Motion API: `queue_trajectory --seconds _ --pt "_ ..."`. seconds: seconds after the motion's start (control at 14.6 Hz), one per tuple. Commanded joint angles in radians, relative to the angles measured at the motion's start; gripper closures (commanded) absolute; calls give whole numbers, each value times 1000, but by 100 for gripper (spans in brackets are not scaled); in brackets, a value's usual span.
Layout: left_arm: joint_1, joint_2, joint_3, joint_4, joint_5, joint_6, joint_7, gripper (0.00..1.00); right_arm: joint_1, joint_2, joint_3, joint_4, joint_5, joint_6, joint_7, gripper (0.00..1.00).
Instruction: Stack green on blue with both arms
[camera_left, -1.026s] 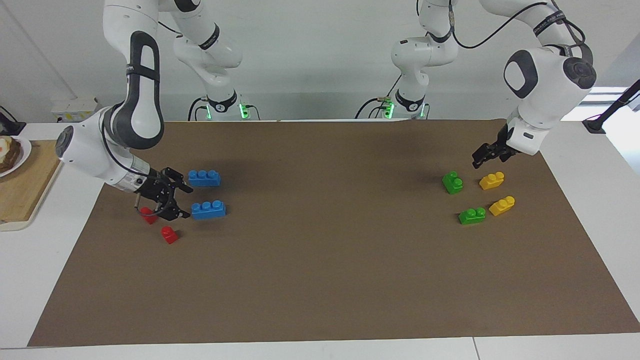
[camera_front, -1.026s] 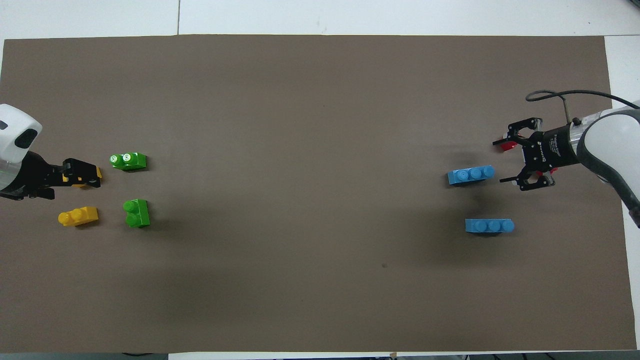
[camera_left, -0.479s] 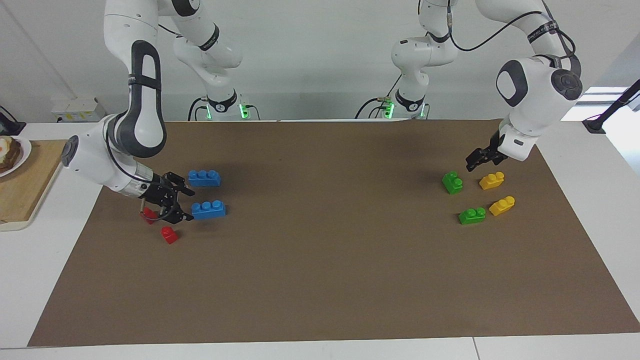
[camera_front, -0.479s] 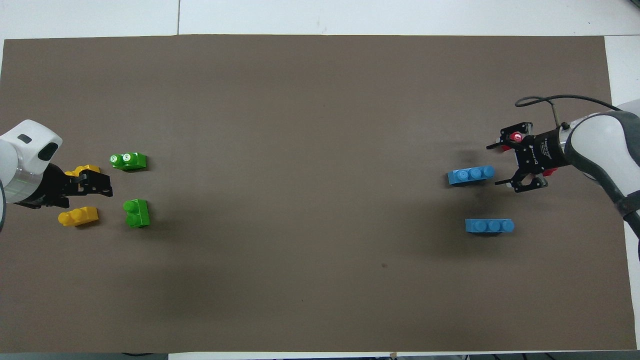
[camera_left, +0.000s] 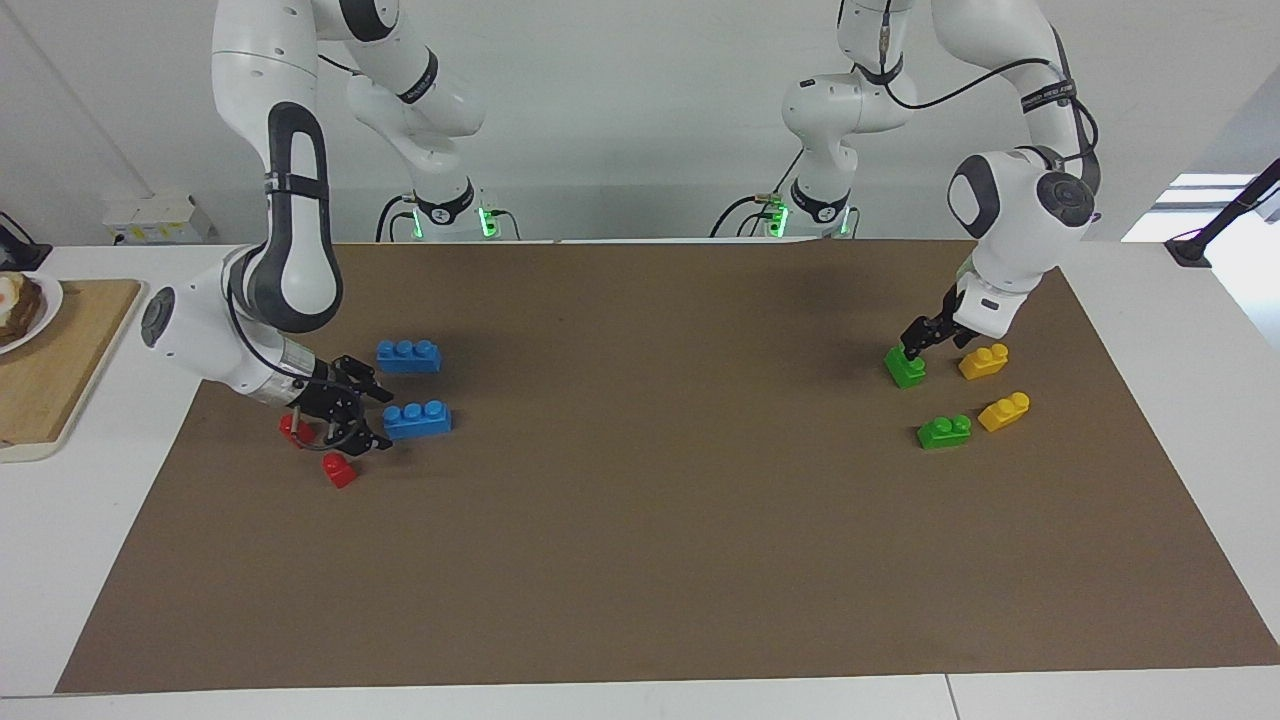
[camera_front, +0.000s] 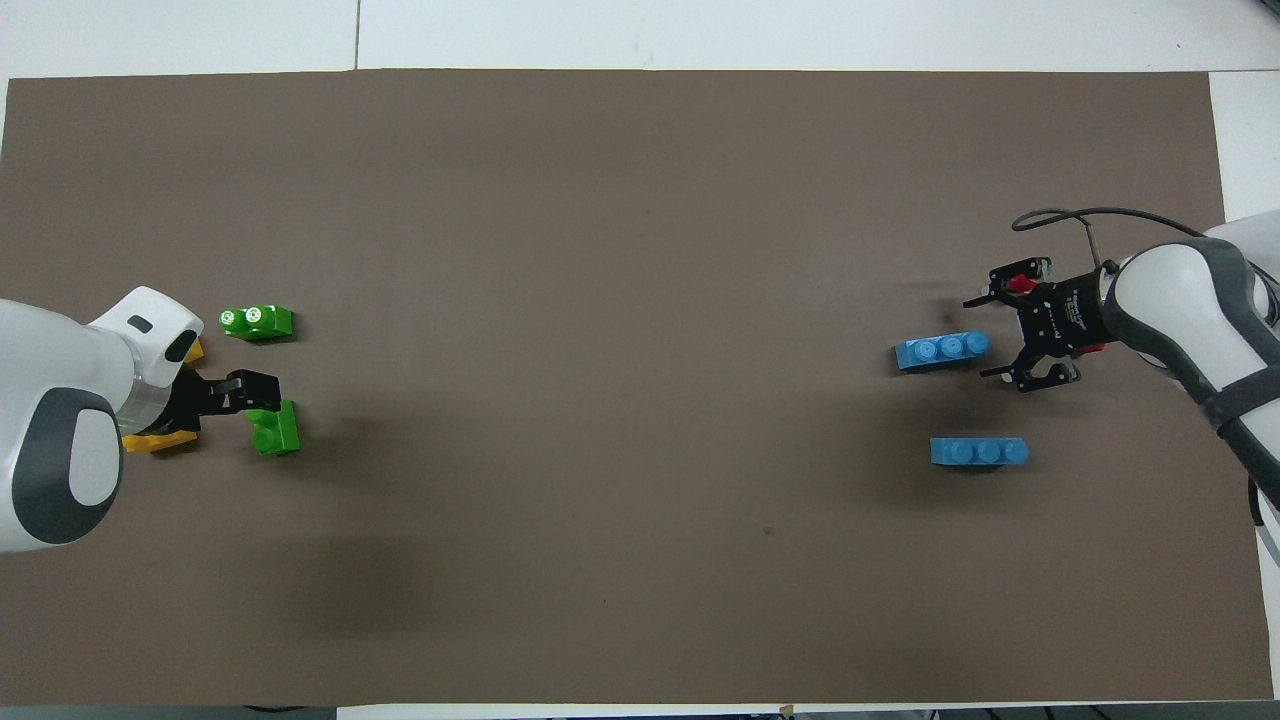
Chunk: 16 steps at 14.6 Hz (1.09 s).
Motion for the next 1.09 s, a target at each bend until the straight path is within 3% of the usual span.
queue_trajectory --seconds 0.0,0.34,0.55,0.82,1.03 --pt "-29 27 7 -19 16 60 -16 0 -7 -2 10 -32 63 49 -58 6" --pt "-25 53 9 -24 17 74 158 1 -4 -5 10 -48 78 59 -63 15" --pt "-25 53 10 -51 17 95 152 5 -4 -5 10 -48 77 60 -75 22" --pt "-23 55 10 -77 17 117 147 9 -3 -5 10 -48 78 58 -87 46" --pt "-23 55 9 -82 17 119 138 16 0 -5 10 -48 78 61 -87 72"
